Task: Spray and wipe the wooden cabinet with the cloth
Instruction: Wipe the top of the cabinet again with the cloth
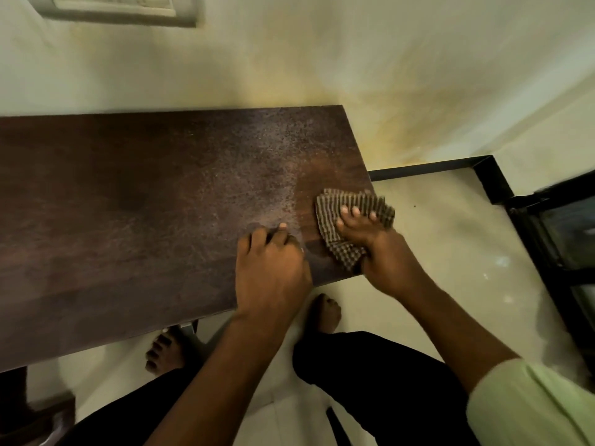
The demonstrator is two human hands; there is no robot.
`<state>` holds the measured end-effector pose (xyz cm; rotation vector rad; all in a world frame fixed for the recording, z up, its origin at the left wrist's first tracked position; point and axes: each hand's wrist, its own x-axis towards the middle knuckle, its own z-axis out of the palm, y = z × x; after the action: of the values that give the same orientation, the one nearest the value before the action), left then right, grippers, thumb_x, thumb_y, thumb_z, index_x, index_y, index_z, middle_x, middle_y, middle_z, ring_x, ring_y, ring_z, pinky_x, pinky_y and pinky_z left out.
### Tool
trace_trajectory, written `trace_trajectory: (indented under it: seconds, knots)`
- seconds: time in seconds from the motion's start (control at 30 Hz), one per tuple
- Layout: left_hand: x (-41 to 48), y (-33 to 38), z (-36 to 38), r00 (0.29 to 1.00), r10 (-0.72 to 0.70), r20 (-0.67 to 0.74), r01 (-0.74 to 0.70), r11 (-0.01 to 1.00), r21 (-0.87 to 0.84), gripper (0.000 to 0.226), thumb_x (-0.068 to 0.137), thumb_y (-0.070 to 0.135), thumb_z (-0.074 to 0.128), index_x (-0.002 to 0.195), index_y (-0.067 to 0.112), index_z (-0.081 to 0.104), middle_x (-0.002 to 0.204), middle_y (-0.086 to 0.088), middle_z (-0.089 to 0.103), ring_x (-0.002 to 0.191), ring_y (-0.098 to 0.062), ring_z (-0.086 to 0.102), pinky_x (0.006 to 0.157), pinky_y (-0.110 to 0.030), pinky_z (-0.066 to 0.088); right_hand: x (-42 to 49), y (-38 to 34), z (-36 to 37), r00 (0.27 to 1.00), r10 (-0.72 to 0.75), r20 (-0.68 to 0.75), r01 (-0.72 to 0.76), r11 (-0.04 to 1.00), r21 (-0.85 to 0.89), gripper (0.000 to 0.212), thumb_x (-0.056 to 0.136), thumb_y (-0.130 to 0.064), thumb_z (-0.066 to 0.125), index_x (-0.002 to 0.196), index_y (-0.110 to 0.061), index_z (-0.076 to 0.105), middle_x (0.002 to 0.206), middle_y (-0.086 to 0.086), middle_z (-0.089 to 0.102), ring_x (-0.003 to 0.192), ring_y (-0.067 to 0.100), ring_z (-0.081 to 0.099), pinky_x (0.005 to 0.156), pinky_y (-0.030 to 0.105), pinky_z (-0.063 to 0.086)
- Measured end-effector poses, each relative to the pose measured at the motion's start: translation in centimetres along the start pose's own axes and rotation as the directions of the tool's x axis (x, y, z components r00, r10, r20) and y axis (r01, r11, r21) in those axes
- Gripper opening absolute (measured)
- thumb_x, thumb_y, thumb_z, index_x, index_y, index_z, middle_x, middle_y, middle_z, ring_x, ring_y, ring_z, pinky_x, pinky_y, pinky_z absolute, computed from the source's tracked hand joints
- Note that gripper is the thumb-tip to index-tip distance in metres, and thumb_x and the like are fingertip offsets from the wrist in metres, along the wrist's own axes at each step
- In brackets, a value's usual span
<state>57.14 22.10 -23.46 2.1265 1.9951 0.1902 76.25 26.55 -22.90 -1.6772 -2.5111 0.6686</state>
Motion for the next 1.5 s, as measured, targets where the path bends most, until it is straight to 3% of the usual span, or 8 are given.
trace_trajectory:
  seconds: [0.17, 0.37, 0.57, 0.9, 1.13, 1.23, 1.4, 1.5]
  knots:
    - [-0.2, 0.0, 0.2, 1.000, 0.000, 0.025, 0.000, 1.000, 0.009, 0.036, 0.079, 0.028, 0.050, 0.096, 0.008, 0.074, 0.118, -0.009, 0.068, 0.099, -0.030, 0.060, 0.086, -0.044, 0.047, -5.0, 0.5, 0.9, 1.000, 0.023, -0.006, -0.023, 0.997, 0.072, 0.069, 0.080, 0.017, 0.050, 0.139, -0.017, 0.042, 0.151, -0.002, 0.033, 0.144, 0.015, 0.017, 0.117, 0.030, 0.011]
    - [-0.8, -0.1, 0.4, 0.995, -0.010, 0.099, 0.009, 1.000, 0.007, 0.048, 0.091, 0.029, 0.044, 0.133, 0.008, 0.055, 0.145, -0.007, 0.047, 0.124, -0.028, 0.046, 0.100, -0.044, 0.040, -0.3, 0.4, -0.3, 0.996, 0.085, 0.021, -0.086, 0.995, 0.057, 0.054, 0.088, 0.006, 0.054, 0.139, -0.012, 0.046, 0.153, 0.003, 0.030, 0.146, 0.021, 0.018, 0.122, 0.036, 0.006]
    - [-0.5, -0.4, 0.3, 0.995, -0.011, 0.098, 0.010, 1.000, 0.011, 0.042, 0.087, 0.029, 0.051, 0.121, 0.009, 0.064, 0.136, -0.006, 0.056, 0.114, -0.028, 0.053, 0.090, -0.044, 0.047, 0.6, 0.0, -0.5, 0.996, 0.087, 0.021, -0.087, 0.996, -0.010, 0.059, 0.089, 0.002, 0.052, 0.144, -0.013, 0.037, 0.156, 0.005, 0.023, 0.147, 0.019, 0.013, 0.119, 0.029, -0.001]
    - [-0.8, -0.4, 0.1, 0.991, 0.019, 0.136, -0.021, 1.000, 0.018, 0.054, 0.096, 0.035, 0.033, 0.145, 0.014, 0.037, 0.156, 0.000, 0.030, 0.135, -0.023, 0.033, 0.107, -0.041, 0.030, -3.7, 0.0, 0.0, 0.986, 0.121, 0.110, -0.125, 0.992, 0.030, 0.051, 0.090, 0.000, 0.054, 0.140, -0.004, 0.042, 0.153, 0.013, 0.027, 0.146, 0.027, 0.016, 0.122, 0.036, 0.004]
    - [-0.6, -0.9, 0.2, 0.991, 0.022, 0.135, -0.023, 1.000, 0.011, 0.049, 0.092, 0.034, 0.042, 0.135, 0.014, 0.052, 0.148, -0.001, 0.043, 0.125, -0.025, 0.044, 0.102, -0.044, 0.036, 1.7, -0.1, -1.5, 0.987, 0.157, 0.031, -0.155, 0.987, -0.050, 0.062, 0.088, 0.004, 0.050, 0.145, -0.013, 0.036, 0.157, 0.005, 0.021, 0.147, 0.017, 0.013, 0.121, 0.029, 0.003]
    - [-0.4, -1.0, 0.1, 0.988, 0.019, 0.151, -0.019, 1.000, 0.001, 0.049, 0.093, 0.037, 0.038, 0.138, 0.018, 0.049, 0.151, 0.002, 0.038, 0.127, -0.022, 0.040, 0.103, -0.042, 0.034, -2.3, -0.6, -0.6, 0.984, 0.136, 0.111, -0.128, 0.989, -0.078, 0.064, 0.091, 0.002, 0.049, 0.149, -0.010, 0.024, 0.159, 0.007, 0.010, 0.148, 0.020, 0.005, 0.121, 0.031, -0.001]
    - [-0.6, -0.9, 0.1, 0.988, 0.026, 0.154, -0.026, 1.000, 0.001, 0.052, 0.096, 0.037, 0.035, 0.143, 0.017, 0.041, 0.155, 0.002, 0.030, 0.132, -0.022, 0.034, 0.107, -0.042, 0.031, -5.7, -1.7, 0.5, 0.976, 0.211, -0.047, -0.209, 0.977, 0.049, 0.061, 0.086, 0.012, 0.044, 0.143, -0.011, 0.040, 0.155, 0.004, 0.028, 0.147, 0.020, 0.016, 0.117, 0.025, 0.007]
    - [-0.7, -0.9, -0.1, 0.988, 0.031, 0.151, -0.030, 0.999, -0.013, 0.051, 0.095, 0.036, 0.035, 0.142, 0.016, 0.043, 0.155, 0.001, 0.032, 0.132, -0.023, 0.035, 0.107, -0.043, 0.031, -3.9, -3.6, 1.7, 0.967, 0.255, 0.010, -0.255, 0.967, -0.016, 0.063, 0.091, -0.001, 0.048, 0.149, -0.011, 0.026, 0.160, 0.007, 0.014, 0.148, 0.021, 0.007, 0.117, 0.027, -0.001]
